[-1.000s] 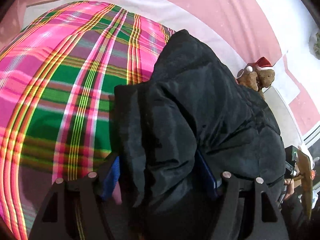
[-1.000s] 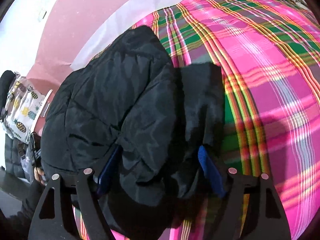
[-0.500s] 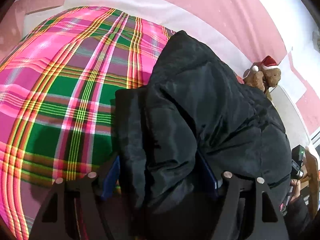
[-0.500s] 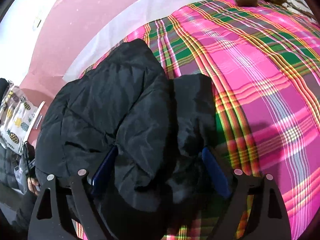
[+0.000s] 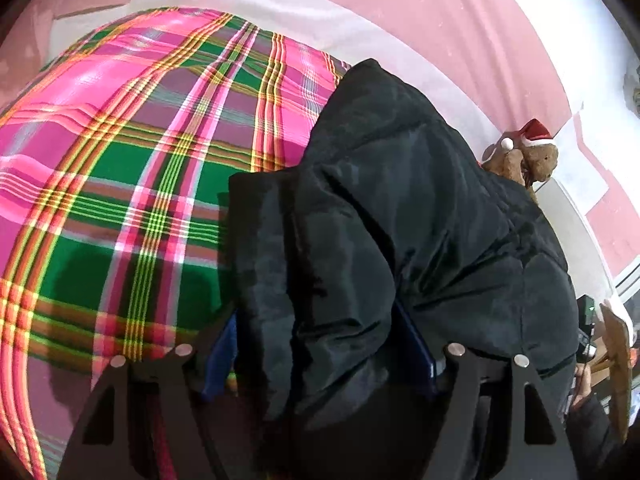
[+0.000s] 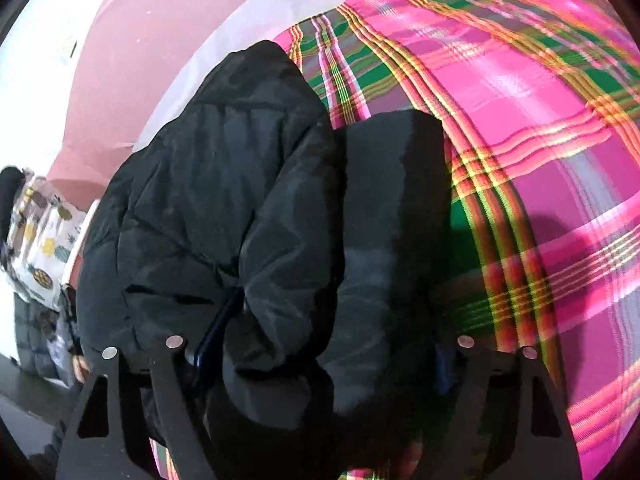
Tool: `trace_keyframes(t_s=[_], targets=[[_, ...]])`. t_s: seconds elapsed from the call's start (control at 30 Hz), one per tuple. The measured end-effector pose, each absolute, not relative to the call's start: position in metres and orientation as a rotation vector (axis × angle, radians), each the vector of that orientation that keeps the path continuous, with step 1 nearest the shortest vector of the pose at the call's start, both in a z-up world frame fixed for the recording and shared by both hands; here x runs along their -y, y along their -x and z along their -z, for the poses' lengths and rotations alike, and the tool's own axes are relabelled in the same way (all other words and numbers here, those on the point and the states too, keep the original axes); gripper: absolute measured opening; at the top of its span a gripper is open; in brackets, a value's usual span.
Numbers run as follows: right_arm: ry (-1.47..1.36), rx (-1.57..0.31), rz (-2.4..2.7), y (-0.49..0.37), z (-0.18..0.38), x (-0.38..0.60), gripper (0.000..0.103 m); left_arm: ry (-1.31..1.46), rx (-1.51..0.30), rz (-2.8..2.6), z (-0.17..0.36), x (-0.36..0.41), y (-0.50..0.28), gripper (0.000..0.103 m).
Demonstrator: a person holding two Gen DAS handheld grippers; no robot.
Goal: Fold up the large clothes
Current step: 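Lower the folded jacket onto the bed with both grippers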
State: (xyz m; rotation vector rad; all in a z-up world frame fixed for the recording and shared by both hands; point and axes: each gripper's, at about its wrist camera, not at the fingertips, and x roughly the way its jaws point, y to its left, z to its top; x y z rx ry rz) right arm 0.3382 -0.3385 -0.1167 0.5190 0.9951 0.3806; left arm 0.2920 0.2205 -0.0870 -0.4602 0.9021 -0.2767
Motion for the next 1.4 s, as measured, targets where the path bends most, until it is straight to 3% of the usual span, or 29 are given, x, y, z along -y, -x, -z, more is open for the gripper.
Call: trace_keyframes(t_s=[0.13, 0.27, 0.37, 0.43, 0.53, 0.9, 1.4], targets=[[-0.492, -1.007, -0.382, -0.347, 0.117, 0.331, 0.077, 0.449, -0.908, 0.267, 0.087, -0.216, -0.301, 0.076], [-0.486, -1.004, -0.401, -0.352, 0.117, 0.325, 0.059, 0.436, -0.91, 0.264, 0.088, -0.205, -0.306, 0.075], [-0.466, -0.991, -0.403, -0.351, 0.112, 0.319, 0.047, 0.411, -0.901, 0.276, 0.084, -0.196, -0.306, 0.06], [-0.46, -0.979, -0.4, -0.35, 0.106, 0.317, 0.035, 0.365, -0.885, 0.258, 0.076, -0.189, -0.304, 0.04], [-0.42, -0.95, -0.39, -0.343, 0.089, 0.314, 0.029, 0.324, -0.866, 0.21, 0.06, -0.186, -0.3, 0.028], [-0.361, -0.81, -0.43, -0.321, 0.015, 0.309, 0.025, 0.285, -0.734, 0.172, -0.011, -0.195, -0.278, 0.023], [-0.33, -0.702, -0.527, -0.366, -0.027, 0.241, 0.025, 0.277, -0.64, 0.089, -0.062, -0.267, -0.292, 0.023]])
